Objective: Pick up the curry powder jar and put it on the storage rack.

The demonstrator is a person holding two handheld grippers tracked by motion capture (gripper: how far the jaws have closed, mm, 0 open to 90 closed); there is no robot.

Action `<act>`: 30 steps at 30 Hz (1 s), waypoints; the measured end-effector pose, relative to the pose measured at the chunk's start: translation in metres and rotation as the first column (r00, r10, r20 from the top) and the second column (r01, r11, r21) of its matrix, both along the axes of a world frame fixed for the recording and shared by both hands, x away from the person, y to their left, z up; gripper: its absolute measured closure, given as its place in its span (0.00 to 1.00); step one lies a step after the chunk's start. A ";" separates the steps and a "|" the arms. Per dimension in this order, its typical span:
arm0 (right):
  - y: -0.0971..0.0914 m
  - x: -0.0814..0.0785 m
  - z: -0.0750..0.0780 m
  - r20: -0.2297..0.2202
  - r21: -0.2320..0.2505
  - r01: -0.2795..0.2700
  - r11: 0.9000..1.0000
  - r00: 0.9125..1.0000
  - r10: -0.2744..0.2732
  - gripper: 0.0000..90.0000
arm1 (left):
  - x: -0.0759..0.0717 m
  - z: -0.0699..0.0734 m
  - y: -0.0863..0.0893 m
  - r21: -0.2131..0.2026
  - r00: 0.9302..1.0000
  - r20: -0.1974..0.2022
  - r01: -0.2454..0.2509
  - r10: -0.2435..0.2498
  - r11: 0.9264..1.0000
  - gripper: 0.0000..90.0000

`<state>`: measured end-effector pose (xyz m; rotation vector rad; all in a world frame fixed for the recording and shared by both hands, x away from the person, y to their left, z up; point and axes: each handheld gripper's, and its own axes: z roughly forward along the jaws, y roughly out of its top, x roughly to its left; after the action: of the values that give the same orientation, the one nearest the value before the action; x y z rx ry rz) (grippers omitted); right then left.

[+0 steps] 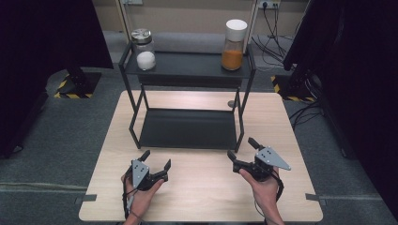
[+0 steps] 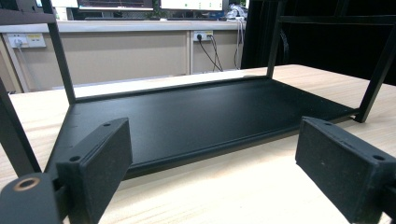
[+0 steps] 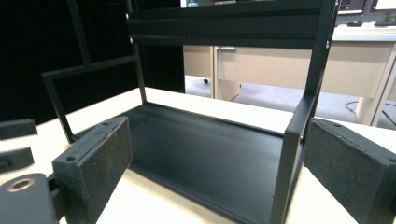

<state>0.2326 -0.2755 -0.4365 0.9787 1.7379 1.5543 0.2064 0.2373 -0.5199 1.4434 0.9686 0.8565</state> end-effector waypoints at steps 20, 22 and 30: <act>-0.009 -0.012 -0.038 -0.062 -0.026 0.032 0.999 0.998 -0.034 0.09 | 0.000 0.000 0.000 0.002 1.000 0.002 -0.002 0.002 1.000 0.11; -0.010 -0.014 -0.041 -0.065 -0.027 0.041 0.999 0.997 -0.042 0.09 | 0.000 0.000 -0.001 0.003 1.000 0.003 -0.002 0.001 1.000 0.11; -0.014 -0.017 -0.047 -0.066 -0.036 0.048 0.998 0.997 -0.051 0.09 | -0.001 -0.001 -0.001 0.003 1.000 0.006 -0.003 0.003 1.000 0.11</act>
<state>0.2152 -0.2891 -0.4836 1.0594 1.7664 1.4714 0.2056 0.2365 -0.5206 1.4414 0.9656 0.8643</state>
